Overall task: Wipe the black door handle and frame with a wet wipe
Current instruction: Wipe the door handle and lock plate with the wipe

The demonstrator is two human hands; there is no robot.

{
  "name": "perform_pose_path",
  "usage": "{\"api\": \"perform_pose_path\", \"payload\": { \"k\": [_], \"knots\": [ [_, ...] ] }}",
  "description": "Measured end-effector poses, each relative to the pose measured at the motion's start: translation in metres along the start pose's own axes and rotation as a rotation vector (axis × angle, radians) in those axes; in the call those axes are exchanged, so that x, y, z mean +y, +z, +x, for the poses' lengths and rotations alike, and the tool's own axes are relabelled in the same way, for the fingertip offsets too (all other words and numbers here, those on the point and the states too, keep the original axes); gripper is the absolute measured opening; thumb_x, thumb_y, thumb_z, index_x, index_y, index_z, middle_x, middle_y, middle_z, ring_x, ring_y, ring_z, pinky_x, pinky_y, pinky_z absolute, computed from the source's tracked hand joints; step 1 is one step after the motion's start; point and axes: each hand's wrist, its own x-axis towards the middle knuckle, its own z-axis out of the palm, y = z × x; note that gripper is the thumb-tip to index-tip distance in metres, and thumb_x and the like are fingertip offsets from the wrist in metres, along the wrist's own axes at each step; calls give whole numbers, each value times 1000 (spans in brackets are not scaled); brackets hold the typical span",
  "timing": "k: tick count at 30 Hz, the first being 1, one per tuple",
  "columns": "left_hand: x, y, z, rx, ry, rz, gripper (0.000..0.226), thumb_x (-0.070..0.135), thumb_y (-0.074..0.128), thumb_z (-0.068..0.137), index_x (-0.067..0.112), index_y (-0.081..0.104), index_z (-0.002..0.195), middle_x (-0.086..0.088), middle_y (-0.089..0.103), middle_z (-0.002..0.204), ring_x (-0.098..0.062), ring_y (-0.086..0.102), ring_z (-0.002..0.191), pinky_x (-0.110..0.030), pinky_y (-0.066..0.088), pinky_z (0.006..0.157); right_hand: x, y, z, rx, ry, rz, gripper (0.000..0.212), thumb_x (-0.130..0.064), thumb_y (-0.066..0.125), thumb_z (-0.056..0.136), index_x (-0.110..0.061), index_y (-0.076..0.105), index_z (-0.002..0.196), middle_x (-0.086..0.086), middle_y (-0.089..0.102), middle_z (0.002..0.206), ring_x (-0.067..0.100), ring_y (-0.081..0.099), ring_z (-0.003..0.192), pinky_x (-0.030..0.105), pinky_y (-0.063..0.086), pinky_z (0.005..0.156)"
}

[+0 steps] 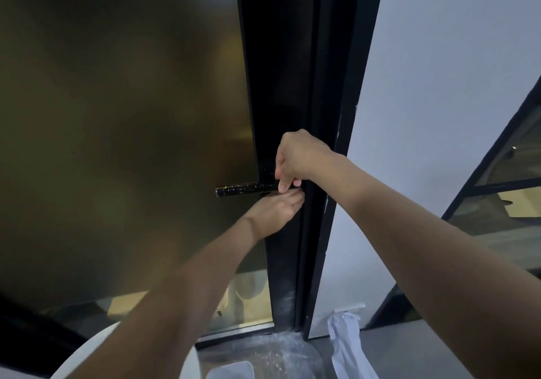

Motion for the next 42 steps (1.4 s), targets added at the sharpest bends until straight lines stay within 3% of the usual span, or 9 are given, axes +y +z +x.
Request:
{"api": "perform_pose_path", "payload": {
  "k": [3,7,10,18,27,33,35,38,42],
  "knots": [
    [-18,-4,-9,-118,227,216,39,4,53,81,6,64,119,-4,64,120,-19,55,119,-31,30,112,-1,0,-1,12,5,5,28,-15,84,66,-12,72,91,0,74,89,14,73,77,30,59,76],
    [-6,7,-19,-116,293,209,24,4,56,81,5,73,98,-4,71,100,-21,61,112,-35,41,107,-1,4,-3,-9,13,-15,31,-14,83,68,-10,71,96,4,75,92,14,73,78,32,59,79],
    [1,10,-15,-21,197,171,38,4,41,85,5,66,113,-7,68,114,-22,59,116,-35,39,108,-1,2,-2,12,6,-3,32,-13,82,68,-10,70,97,3,75,92,14,73,78,31,59,79],
    [10,-5,-13,120,-193,-177,55,-8,72,69,5,60,120,-7,66,117,-23,65,102,-30,57,75,-1,3,-6,39,10,54,29,-11,82,68,-11,70,95,3,74,92,15,73,77,30,59,78],
    [20,-26,2,333,-553,-88,17,-3,64,71,13,69,71,0,53,45,-15,50,37,-22,41,42,2,2,-9,20,8,111,26,-10,82,68,-11,71,91,-1,67,70,15,72,73,29,59,78],
    [20,-23,-5,364,-669,-326,26,5,55,81,1,62,56,-8,56,46,-19,54,39,-18,41,42,3,1,-5,-31,-2,83,29,-12,83,67,-9,72,94,4,74,85,16,73,79,32,58,83],
    [21,-19,-3,285,-628,-266,9,-2,66,74,5,70,73,-4,58,48,-15,54,39,-19,43,43,2,0,-2,-43,1,67,30,-13,83,67,-9,72,94,5,75,90,15,73,78,32,58,83],
    [24,-10,2,214,-487,-289,29,-2,57,72,6,69,97,-6,68,73,-21,63,59,-26,51,51,-1,-2,1,-48,3,37,31,-13,84,66,-9,71,95,3,75,90,14,73,77,32,58,84],
    [26,-3,10,16,-264,-170,24,10,85,48,13,73,68,0,69,92,-17,66,88,-26,56,70,-5,-3,1,-50,6,5,34,-12,83,66,-8,70,97,4,75,90,14,73,79,32,58,84]
  ]
}}
